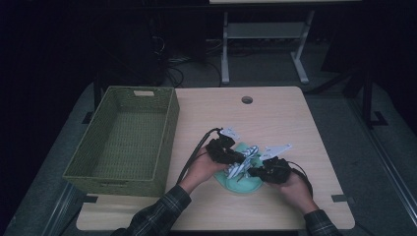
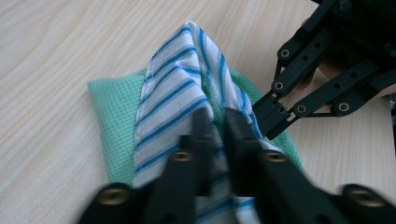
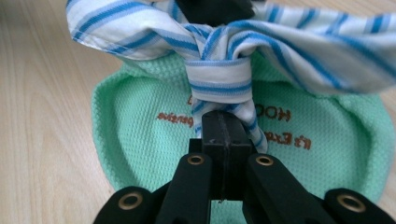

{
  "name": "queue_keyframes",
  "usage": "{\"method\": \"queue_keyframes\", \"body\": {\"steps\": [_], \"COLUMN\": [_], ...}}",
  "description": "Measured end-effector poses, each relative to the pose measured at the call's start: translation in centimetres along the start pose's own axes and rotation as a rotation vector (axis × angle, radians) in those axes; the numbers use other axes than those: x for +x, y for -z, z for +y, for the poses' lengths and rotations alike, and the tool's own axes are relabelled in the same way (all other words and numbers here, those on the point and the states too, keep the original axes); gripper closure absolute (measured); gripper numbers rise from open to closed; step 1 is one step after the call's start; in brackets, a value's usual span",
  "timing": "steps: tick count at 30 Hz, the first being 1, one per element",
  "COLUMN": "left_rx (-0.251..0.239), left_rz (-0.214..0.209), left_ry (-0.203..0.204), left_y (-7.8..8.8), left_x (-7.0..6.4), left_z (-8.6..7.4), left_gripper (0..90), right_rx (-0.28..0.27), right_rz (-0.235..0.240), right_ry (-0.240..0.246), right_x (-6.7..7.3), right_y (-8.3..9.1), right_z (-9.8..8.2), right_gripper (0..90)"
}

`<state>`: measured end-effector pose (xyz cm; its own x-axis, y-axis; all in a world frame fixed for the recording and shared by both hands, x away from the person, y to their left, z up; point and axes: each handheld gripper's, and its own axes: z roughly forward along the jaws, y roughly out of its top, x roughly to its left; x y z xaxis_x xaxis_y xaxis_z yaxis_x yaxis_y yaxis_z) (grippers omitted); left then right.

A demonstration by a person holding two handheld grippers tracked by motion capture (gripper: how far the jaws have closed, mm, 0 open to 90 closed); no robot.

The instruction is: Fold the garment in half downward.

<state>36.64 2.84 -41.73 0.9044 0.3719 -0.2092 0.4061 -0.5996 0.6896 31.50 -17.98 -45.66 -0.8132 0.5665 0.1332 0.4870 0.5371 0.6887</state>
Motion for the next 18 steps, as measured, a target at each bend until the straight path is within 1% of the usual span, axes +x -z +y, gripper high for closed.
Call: {"method": "queue_keyframes", "body": {"steps": [2, 3, 4, 5, 7, 8, 9, 10, 11, 14, 15, 16, 18], "left_rx": [-0.008, -0.021, -0.026, -0.033, -0.050, -0.056, -0.056, -0.066, -0.072, -0.079, -0.073, -0.072, -0.064], "left_rz": [0.004, 0.004, 0.006, 0.007, 0.016, 0.023, 0.023, 0.035, 0.036, 0.017, 0.010, 0.005, 0.005], "left_ry": [0.009, 0.015, 0.006, 0.012, 0.006, 0.014, 0.014, 0.016, 0.018, 0.027, 0.026, 0.022, 0.013], "left_y": [0.4, 0.8, 1.1, 1.5, 2.5, 3.0, 3.0, 3.8, 4.0, 3.9, 3.7, 3.4, 2.8], "left_x": [0.0, 0.1, 0.2, 0.2, 0.4, 0.4, 0.4, 0.5, 0.5, 0.3, 0.2, 0.0, -0.5], "left_z": [0.0, 0.1, 0.1, 0.1, 0.2, 0.3, 0.3, 0.3, 0.3, 0.2, 0.2, 0.2, 0.2], "left_gripper": [88.4, 88.6, 88.7, 88.7, 88.6, 88.6, 88.6, 88.6, 88.5, 88.4, 88.4, 88.4, 88.3], "right_rx": [-0.007, -0.014, -0.018, -0.023, -0.039, -0.050, -0.056, -0.065, -0.069, -0.066, -0.064, -0.060, -0.052], "right_rz": [0.000, 0.002, 0.001, 0.001, 0.007, 0.008, 0.005, 0.005, 0.006, 0.007, 0.008, 0.010, 0.009], "right_ry": [-0.003, 0.000, 0.000, 0.004, 0.001, 0.003, 0.004, 0.002, 0.000, 0.001, 0.002, -0.010, -0.007], "right_x": [0.0, 0.0, 0.0, -0.1, -0.1, -0.2, -0.2, -0.3, -0.3, -0.5, -0.5, -0.4, -0.5], "right_y": [-0.2, -0.3, -0.5, -0.6, -0.9, -1.1, -1.3, -1.5, -1.6, -1.8, -1.8, -1.8, -1.7], "right_z": [0.3, 0.4, 0.7, 0.9, 1.4, 1.6, 1.9, 2.2, 2.4, 2.5, 2.5, 2.4, 2.1], "right_gripper": [89.9, 89.9, 89.9, 89.9, 89.9, 89.9, 89.9, 89.9, 89.9, 89.9, 89.9, 89.9, 89.9]}}
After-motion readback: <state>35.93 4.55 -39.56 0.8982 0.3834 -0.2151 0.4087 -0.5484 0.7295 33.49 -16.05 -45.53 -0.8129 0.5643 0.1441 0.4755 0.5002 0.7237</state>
